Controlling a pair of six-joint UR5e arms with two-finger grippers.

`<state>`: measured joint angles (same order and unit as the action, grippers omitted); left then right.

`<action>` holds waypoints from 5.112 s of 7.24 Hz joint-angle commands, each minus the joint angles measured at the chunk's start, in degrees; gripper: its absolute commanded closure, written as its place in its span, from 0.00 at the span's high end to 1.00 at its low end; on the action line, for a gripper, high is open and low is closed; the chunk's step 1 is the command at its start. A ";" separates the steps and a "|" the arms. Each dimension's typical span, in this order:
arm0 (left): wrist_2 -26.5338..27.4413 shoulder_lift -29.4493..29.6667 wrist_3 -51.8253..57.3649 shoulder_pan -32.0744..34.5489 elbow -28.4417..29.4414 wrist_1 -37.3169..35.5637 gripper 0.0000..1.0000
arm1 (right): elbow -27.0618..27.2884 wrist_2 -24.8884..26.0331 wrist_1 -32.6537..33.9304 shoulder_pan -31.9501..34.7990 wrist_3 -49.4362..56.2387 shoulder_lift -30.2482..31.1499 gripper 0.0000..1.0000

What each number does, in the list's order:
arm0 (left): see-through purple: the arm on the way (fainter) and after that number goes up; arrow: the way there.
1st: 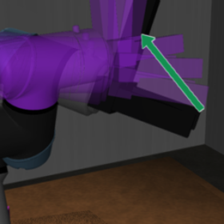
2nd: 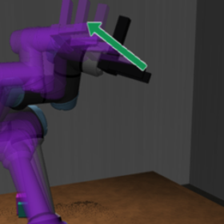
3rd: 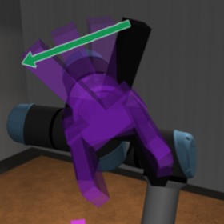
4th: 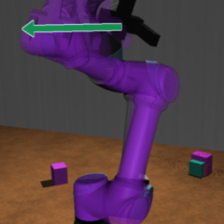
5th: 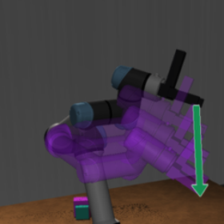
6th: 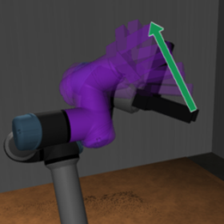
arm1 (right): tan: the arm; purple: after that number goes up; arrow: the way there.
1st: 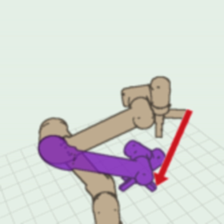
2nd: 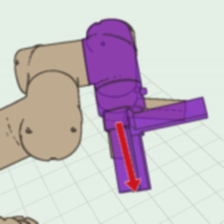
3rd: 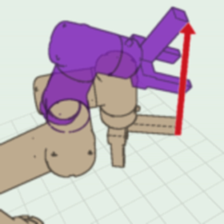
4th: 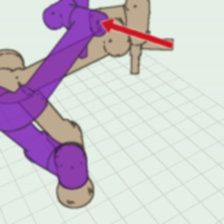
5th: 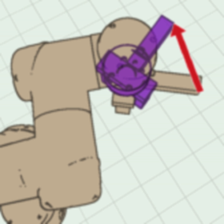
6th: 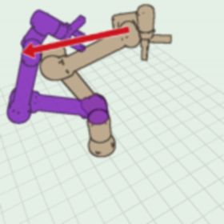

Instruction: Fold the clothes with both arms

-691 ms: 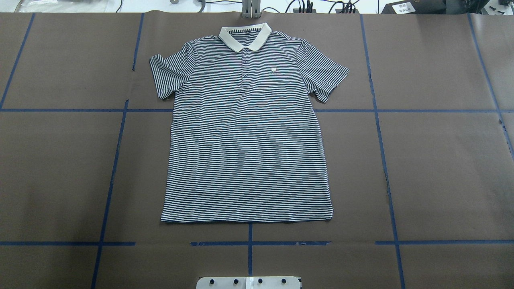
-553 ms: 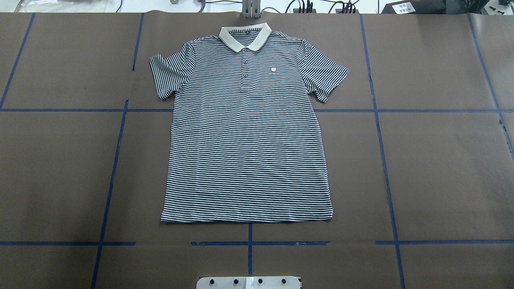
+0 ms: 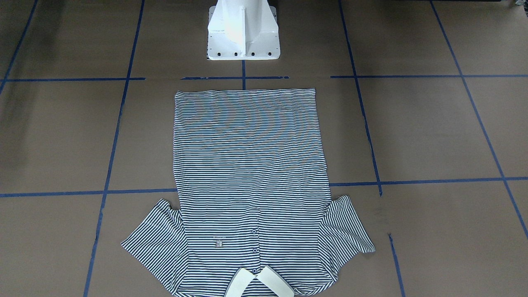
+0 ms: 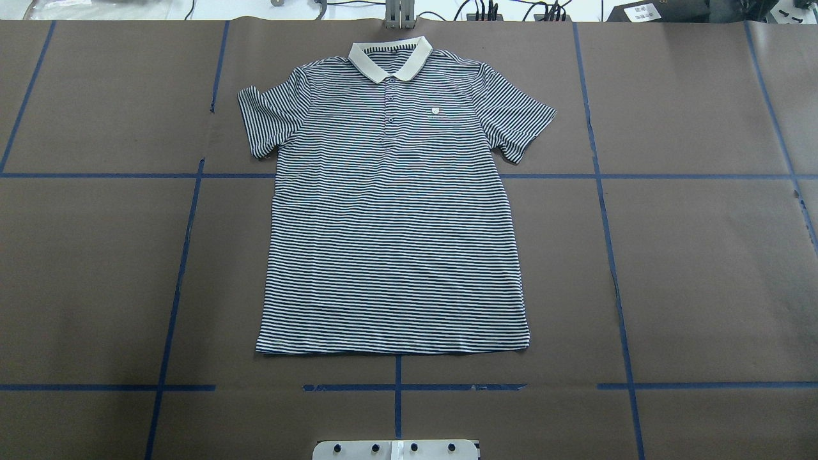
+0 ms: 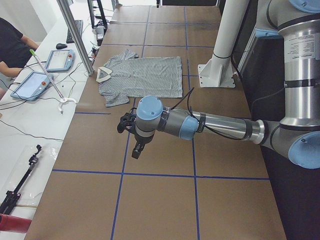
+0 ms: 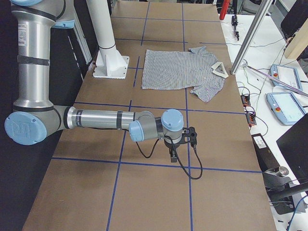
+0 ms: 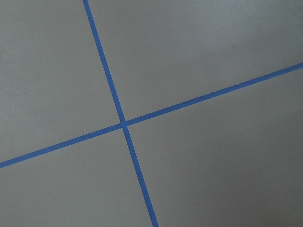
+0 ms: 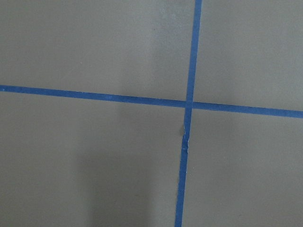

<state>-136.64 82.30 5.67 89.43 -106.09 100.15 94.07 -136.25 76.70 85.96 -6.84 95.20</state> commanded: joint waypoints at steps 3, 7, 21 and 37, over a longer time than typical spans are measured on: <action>-0.82 -0.91 -0.13 -0.05 -0.97 0.83 1.00 | -1.17 0.02 -1.62 -1.13 -0.19 -0.36 1.00; -0.82 0.23 0.13 -0.22 4.73 3.97 1.00 | -3.35 0.37 -6.03 -13.16 -20.25 -13.68 1.00; -5.92 -0.21 -0.04 -0.14 5.89 9.71 1.00 | -37.73 25.15 -22.03 -33.75 -62.33 -46.77 0.58; -9.60 0.14 -0.04 -0.22 5.89 9.89 1.00 | -54.87 40.62 -21.94 -43.15 -68.13 -68.04 0.00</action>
<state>-145.68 81.97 5.62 89.27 -100.26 109.94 40.30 -96.67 54.89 42.82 -75.26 27.70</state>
